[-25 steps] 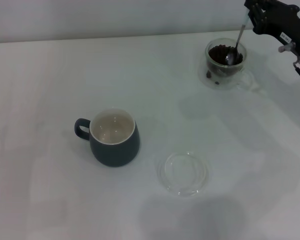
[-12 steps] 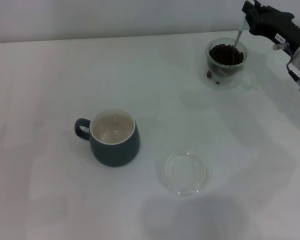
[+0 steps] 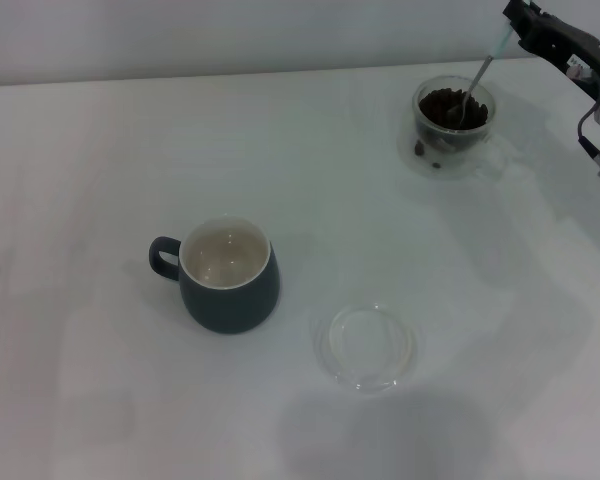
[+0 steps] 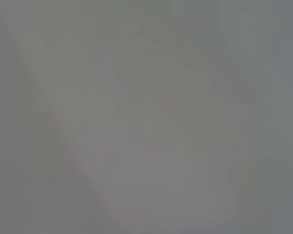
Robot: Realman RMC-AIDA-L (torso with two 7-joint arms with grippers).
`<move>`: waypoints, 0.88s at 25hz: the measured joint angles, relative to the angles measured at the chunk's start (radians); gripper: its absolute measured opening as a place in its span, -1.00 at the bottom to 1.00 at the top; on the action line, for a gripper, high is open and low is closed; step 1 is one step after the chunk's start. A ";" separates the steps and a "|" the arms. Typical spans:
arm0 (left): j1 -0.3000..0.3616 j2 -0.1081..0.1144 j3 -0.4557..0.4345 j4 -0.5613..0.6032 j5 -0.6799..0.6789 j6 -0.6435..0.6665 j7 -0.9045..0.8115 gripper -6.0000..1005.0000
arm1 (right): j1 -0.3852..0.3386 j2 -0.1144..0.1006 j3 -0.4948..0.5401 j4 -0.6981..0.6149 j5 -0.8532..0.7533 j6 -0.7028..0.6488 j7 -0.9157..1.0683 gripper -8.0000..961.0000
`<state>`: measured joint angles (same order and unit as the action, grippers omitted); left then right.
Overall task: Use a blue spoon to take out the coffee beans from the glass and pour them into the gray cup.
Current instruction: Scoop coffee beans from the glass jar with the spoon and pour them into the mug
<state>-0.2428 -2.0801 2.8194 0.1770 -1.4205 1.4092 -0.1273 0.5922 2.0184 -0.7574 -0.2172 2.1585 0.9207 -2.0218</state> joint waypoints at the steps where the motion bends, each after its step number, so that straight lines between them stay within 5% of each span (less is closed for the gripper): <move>1: 0.000 0.000 0.000 -0.001 0.000 0.000 0.000 0.72 | 0.002 0.000 -0.003 0.000 -0.002 -0.008 0.019 -0.68; 22: -0.003 0.000 0.000 -0.015 0.000 0.001 0.002 0.72 | -0.004 -0.005 0.005 0.004 0.074 -0.077 0.274 -0.68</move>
<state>-0.2454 -2.0799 2.8195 0.1622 -1.4204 1.4098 -0.1256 0.5882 2.0135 -0.7520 -0.2134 2.2321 0.8436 -1.7479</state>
